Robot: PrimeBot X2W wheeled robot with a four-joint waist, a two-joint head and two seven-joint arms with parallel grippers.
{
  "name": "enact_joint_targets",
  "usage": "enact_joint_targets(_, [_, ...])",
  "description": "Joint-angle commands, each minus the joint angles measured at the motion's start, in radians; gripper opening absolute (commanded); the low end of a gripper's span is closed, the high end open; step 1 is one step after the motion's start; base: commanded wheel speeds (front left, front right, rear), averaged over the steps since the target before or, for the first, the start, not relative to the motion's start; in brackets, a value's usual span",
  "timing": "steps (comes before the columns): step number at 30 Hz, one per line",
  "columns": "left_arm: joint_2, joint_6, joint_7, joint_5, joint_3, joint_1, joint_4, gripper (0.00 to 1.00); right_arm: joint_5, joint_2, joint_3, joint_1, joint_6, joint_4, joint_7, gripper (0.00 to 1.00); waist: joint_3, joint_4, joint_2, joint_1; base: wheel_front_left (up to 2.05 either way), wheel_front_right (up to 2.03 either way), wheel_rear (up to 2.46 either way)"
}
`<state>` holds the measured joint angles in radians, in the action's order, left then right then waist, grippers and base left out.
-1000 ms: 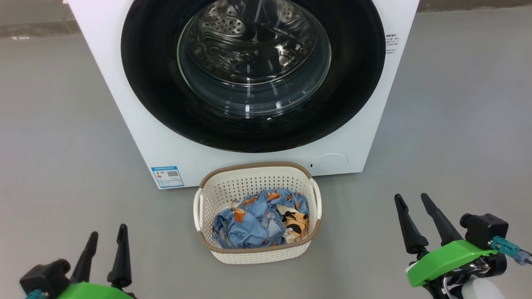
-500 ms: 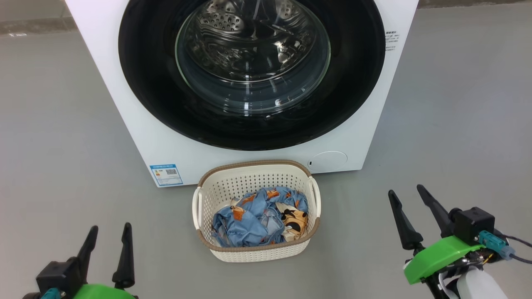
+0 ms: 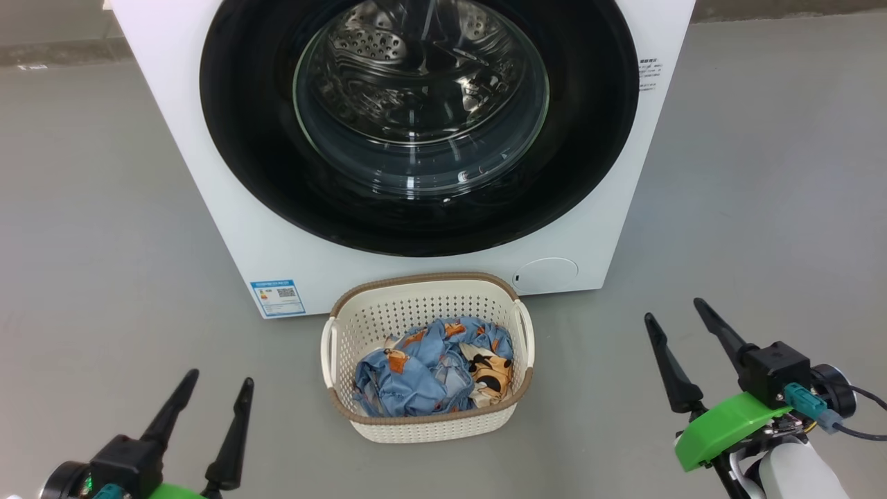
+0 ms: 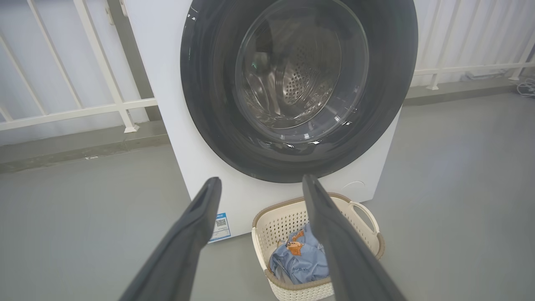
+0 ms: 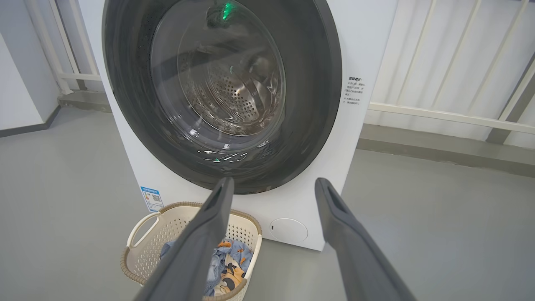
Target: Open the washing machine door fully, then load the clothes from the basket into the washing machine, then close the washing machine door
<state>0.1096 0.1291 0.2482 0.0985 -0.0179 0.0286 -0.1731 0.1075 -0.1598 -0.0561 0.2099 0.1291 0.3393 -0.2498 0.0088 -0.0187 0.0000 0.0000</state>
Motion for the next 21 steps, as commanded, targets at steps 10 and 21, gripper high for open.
enact_joint_targets(10, [-0.01,-0.008,0.014,-0.015,-0.096,0.031,-0.003,1.0,-0.024,0.033,0.047,0.008,0.002,-0.038,-0.012,1.0,-0.008,-0.003,0.0,0.0,0.0,0.0,0.0])
enact_joint_targets(21, [-0.029,-0.01,0.014,-0.022,-0.127,0.038,-0.031,1.0,-0.04,0.047,0.073,0.002,0.002,-0.024,-0.012,1.0,-0.006,0.0,0.0,0.0,0.0,0.0,0.0])
